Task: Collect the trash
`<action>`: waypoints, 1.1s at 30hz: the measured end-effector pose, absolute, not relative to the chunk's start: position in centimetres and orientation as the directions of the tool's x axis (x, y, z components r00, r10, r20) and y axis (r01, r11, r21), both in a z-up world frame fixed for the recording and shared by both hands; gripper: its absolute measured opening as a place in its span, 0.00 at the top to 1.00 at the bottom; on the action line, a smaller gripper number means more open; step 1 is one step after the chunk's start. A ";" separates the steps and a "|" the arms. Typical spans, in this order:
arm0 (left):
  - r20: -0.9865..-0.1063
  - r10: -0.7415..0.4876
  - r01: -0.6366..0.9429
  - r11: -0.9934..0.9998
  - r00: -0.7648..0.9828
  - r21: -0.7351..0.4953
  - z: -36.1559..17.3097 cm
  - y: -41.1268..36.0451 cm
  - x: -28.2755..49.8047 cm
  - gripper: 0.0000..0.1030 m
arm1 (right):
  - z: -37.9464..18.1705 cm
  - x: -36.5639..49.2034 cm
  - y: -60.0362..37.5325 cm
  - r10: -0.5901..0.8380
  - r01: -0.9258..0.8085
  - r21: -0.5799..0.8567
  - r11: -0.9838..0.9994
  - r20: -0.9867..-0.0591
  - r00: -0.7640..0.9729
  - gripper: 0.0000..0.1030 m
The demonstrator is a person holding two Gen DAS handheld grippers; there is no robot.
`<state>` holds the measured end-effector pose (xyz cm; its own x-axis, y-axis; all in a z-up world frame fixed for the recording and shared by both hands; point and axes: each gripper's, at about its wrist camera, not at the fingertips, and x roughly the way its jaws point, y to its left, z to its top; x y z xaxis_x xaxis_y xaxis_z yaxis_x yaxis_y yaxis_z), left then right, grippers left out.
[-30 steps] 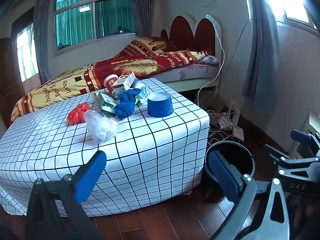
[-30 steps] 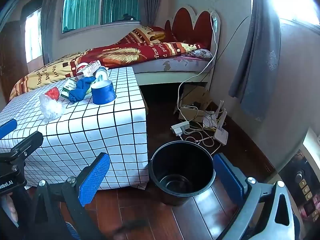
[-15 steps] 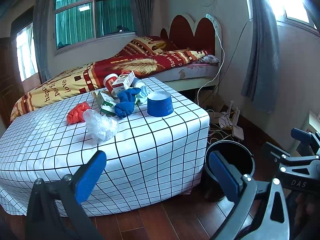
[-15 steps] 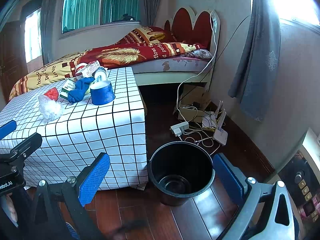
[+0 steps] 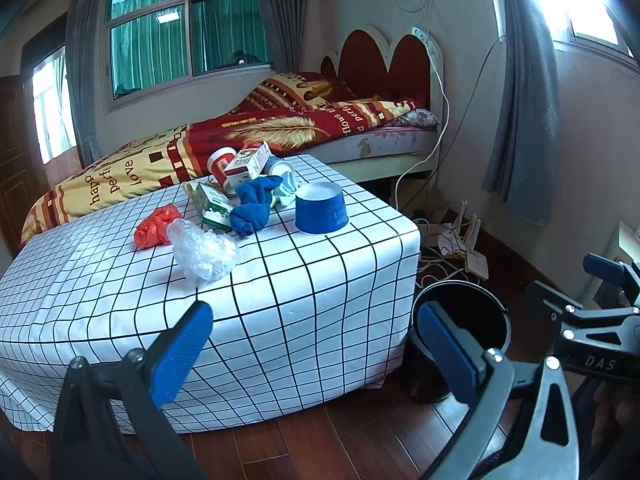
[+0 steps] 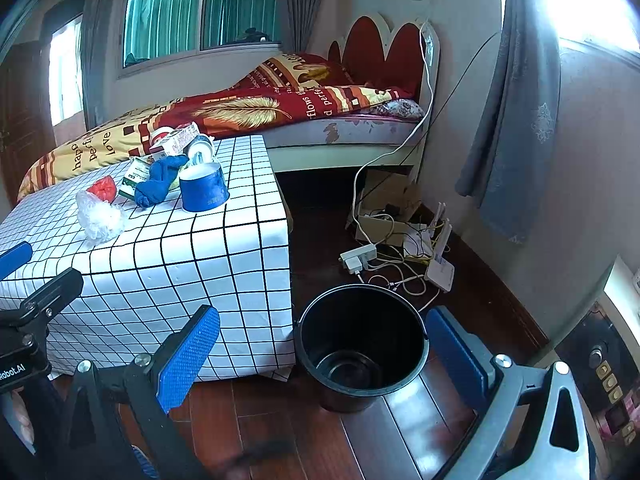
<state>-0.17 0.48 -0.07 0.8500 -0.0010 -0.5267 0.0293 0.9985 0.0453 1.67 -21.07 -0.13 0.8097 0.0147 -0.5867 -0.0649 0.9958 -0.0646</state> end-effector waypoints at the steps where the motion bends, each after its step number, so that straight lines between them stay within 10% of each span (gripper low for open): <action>1: -0.527 -0.002 0.030 0.999 0.850 0.045 -0.1 0.5 -0.2 0.00 | -0.1 1.7 -21.1 0.014 -0.065 -0.066 0.996 -0.586 0.810 0.00; 33: -0.530 0.001 0.028 0.999 0.848 0.046 -0.6 1.1 -0.4 0.00 | -0.2 1.6 -21.1 0.015 -0.065 -0.064 0.996 -0.586 0.810 0.00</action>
<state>-0.39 1.11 -0.61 0.8482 0.0005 -0.5296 0.0280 0.9986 0.0459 1.61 -21.12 -0.20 0.8103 0.0155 -0.5858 -0.0653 0.9958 -0.0640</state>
